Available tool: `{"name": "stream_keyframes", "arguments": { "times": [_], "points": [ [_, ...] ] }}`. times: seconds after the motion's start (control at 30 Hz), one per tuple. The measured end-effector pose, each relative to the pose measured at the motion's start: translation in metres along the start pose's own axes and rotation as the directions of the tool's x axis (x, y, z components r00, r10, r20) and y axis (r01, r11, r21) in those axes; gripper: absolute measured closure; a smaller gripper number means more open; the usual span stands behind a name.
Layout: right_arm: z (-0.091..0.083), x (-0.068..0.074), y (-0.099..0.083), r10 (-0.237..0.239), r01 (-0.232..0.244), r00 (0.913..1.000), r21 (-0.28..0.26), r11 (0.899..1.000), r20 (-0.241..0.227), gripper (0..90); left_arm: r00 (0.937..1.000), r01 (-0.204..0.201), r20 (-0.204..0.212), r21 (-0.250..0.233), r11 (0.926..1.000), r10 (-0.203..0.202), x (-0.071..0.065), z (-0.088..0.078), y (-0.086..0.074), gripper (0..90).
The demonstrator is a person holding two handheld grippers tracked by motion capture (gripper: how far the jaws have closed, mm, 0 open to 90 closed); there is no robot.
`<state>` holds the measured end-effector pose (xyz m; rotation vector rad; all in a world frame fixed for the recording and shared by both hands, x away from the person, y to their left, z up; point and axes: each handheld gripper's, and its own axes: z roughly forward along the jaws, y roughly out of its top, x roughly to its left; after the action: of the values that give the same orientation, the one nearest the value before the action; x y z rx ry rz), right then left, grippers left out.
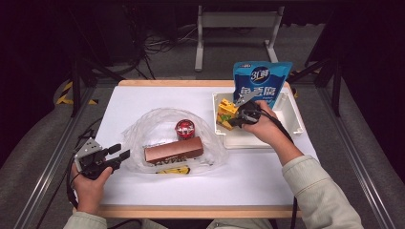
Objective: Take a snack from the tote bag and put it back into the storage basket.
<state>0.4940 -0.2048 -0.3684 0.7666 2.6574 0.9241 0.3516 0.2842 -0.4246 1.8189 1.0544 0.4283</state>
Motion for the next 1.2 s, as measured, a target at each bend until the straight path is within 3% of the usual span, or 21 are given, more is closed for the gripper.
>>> {"name": "stream_keyframes", "arguments": {
  "times": [0.53, 1.2],
  "points": [
    [0.016, -0.007, -0.01, 0.034, -0.035, 0.9984, 0.03, 0.999, 0.045, 90.0, 1.0, -0.002, -0.002, -0.001, 1.0, 0.002, 0.0, 0.0, 0.0, 49.6],
    [0.016, -0.016, -0.019, 0.062, -0.066, 0.9938, 0.047, 0.997, 0.093, 90.0, 1.0, -0.002, -0.001, 0.0, 1.0, 0.002, 0.0, 0.0, 0.0, 49.6]
  ]
}}
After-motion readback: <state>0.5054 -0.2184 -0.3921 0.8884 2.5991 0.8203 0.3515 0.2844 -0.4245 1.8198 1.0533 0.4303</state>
